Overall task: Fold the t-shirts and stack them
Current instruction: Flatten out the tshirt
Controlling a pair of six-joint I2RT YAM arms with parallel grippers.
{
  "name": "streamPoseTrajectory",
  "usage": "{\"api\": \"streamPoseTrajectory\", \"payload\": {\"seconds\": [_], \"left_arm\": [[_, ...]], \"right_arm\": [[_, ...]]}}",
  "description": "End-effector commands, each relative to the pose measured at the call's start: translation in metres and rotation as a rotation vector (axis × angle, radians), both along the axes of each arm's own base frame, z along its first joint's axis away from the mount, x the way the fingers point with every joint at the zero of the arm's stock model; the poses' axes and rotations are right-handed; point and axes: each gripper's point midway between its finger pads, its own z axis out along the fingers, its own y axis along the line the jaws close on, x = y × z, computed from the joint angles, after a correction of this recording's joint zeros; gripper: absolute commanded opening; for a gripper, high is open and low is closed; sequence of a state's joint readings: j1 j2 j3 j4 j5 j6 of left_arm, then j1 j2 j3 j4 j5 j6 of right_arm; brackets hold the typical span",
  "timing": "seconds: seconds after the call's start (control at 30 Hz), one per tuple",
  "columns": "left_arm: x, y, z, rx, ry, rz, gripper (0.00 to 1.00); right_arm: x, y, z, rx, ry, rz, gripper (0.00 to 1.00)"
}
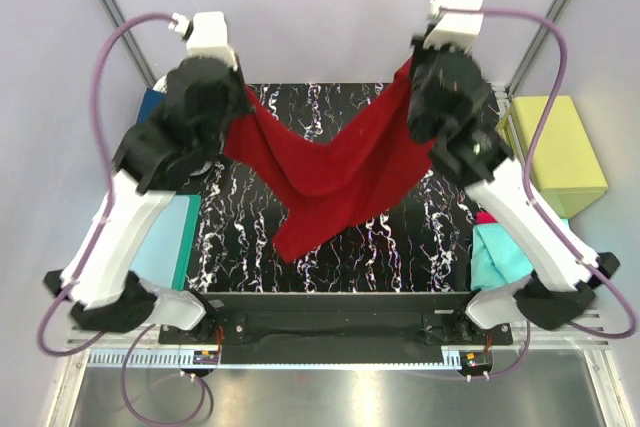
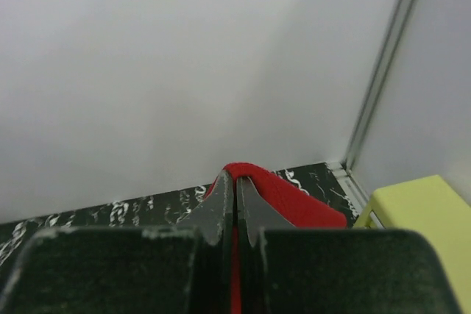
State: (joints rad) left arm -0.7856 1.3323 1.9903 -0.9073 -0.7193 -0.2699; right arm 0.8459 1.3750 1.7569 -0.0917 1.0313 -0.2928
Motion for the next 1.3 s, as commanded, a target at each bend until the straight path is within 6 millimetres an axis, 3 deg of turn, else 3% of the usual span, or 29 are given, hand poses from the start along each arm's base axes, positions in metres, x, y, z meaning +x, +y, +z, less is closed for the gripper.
{"api": "streamPoseTrajectory", "payload": {"seconds": [0.0, 0.03, 0.07, 0.1, 0.13, 0.17, 0.2, 0.27, 0.4, 0.6, 0.67, 0.73, 0.83, 0.93, 0.97, 1.0, 1.03, 1.07, 1.1, 1.13, 1.17, 1.2, 1.23, 1.27], "left_arm": [[0.069, -0.027, 0.002, -0.071, 0.012, -0.103, 0.0], [0.089, -0.018, 0.001, -0.081, 0.019, -0.074, 0.0], [0.118, -0.028, -0.018, -0.065, 0.061, -0.075, 0.0], [0.126, -0.029, 0.012, -0.095, -0.009, -0.084, 0.0], [0.136, -0.025, 0.021, -0.118, -0.037, -0.078, 0.0], [0.145, -0.028, 0.025, -0.129, -0.061, -0.082, 0.0], [0.146, -0.029, 0.047, -0.149, -0.127, -0.092, 0.01], [0.142, -0.023, 0.068, -0.159, -0.187, -0.089, 0.02], [0.14, -0.009, 0.083, -0.188, -0.221, -0.101, 0.01], [0.118, -0.004, 0.108, -0.209, -0.278, -0.132, 0.01], [0.115, -0.005, 0.109, -0.209, -0.278, -0.146, 0.01], [0.119, -0.007, 0.101, -0.2, -0.256, -0.148, 0.01], [0.137, -0.013, 0.062, -0.163, -0.16, -0.137, 0.01], [0.156, -0.019, 0.003, -0.124, -0.017, -0.114, 0.0], [0.16, -0.021, -0.009, -0.121, 0.009, -0.113, 0.0], [0.161, -0.023, -0.019, -0.125, 0.031, -0.113, 0.0], [0.165, -0.025, -0.049, -0.108, 0.091, -0.108, 0.0], [0.163, -0.024, -0.049, -0.117, 0.08, -0.109, 0.0], [0.161, -0.025, -0.059, -0.129, 0.099, -0.105, 0.0], [0.16, -0.027, -0.092, -0.117, 0.167, -0.105, 0.0], [0.15, -0.029, -0.088, -0.157, 0.157, -0.124, 0.0], [0.145, -0.03, -0.097, -0.164, 0.173, -0.126, 0.0], [0.138, -0.032, -0.127, -0.149, 0.228, -0.129, 0.0], [0.13, -0.037, -0.128, -0.135, 0.212, -0.136, 0.0]], "right_arm": [[0.076, -0.015, -0.016, 0.152, 0.05, 0.076, 0.0], [0.101, -0.012, -0.011, 0.156, 0.039, 0.068, 0.0], [0.114, -0.01, -0.007, 0.148, 0.039, 0.07, 0.0], [0.11, -0.018, 0.04, 0.145, -0.058, 0.069, 0.0], [0.138, -0.002, 0.019, 0.093, -0.018, 0.078, 0.0], [0.141, -0.001, 0.035, 0.115, -0.08, 0.096, 0.0], [0.131, -0.002, 0.064, 0.132, -0.147, 0.121, 0.0], [0.135, 0.006, 0.068, 0.13, -0.164, 0.149, 0.0], [0.119, 0.017, 0.088, 0.131, -0.209, 0.199, 0.0], [0.096, 0.042, 0.102, 0.07, -0.239, 0.224, 0.0], [0.086, 0.051, 0.107, 0.053, -0.253, 0.226, 0.0], [0.091, 0.053, 0.097, 0.046, -0.235, 0.215, 0.0], [0.107, 0.052, 0.062, -0.005, -0.159, 0.154, 0.0], [0.126, 0.042, 0.022, 0.003, -0.076, 0.099, 0.0], [0.135, 0.045, -0.002, 0.01, -0.032, 0.107, 0.0], [0.135, 0.034, -0.005, 0.027, -0.028, 0.094, 0.0], [0.138, 0.032, -0.015, 0.037, -0.009, 0.093, 0.0], [0.143, 0.035, -0.041, 0.045, 0.037, 0.1, 0.0], [0.141, 0.031, -0.047, 0.054, 0.047, 0.094, 0.0], [0.14, 0.031, -0.058, 0.074, 0.063, 0.088, 0.0], [0.136, 0.029, -0.081, 0.072, 0.104, 0.087, 0.0], [0.132, 0.029, -0.092, 0.069, 0.121, 0.097, 0.0], [0.128, 0.033, -0.102, 0.124, 0.129, 0.121, 0.0], [0.118, 0.03, -0.123, 0.129, 0.162, 0.126, 0.0]]}}
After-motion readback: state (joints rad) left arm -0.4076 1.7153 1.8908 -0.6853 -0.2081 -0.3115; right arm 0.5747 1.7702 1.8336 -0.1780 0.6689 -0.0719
